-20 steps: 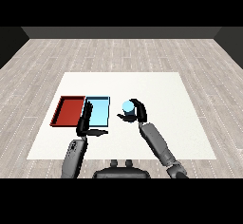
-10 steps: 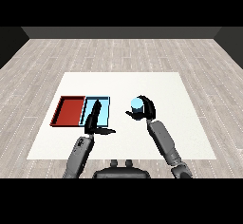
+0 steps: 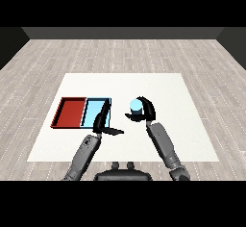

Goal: Pick the blue can and put it in the blue box

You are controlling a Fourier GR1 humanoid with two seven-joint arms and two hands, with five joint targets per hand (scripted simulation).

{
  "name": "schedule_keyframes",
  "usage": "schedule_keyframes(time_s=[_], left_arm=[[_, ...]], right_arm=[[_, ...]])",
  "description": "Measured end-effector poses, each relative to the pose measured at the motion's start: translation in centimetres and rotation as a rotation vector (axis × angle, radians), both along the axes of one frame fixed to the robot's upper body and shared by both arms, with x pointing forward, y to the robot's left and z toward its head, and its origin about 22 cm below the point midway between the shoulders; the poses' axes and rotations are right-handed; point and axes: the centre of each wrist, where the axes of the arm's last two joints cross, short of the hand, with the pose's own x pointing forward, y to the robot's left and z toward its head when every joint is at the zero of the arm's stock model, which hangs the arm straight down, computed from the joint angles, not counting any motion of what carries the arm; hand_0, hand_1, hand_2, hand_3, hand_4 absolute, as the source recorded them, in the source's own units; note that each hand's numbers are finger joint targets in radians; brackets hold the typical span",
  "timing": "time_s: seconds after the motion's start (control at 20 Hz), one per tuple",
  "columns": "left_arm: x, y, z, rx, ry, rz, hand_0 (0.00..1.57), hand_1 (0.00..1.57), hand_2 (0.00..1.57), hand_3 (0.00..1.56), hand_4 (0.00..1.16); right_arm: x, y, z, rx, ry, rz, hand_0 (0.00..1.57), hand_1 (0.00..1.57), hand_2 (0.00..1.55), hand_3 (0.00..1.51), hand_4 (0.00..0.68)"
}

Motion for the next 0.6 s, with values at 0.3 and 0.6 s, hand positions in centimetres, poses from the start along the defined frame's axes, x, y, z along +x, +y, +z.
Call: schedule_keyframes(time_s=[0.3,0.6], left_arm=[[0.5,-1.1,-1.1,0.009,0.033,-0.025,0.00,0.00,0.00,0.00,0.00],[1.6,-2.4,-1.6,0.018,0.064,-0.026,0.00,0.00,0.00,0.00,0.00]], right_arm=[[0.1,1.6,0.7,0.008,-0.002,0.027,1.44,1.44,1.46,1.36,0.551],[-0.7,2.9,0.5,0.018,-0.005,0.059,1.43,1.43,1.46,1.38,0.557]])
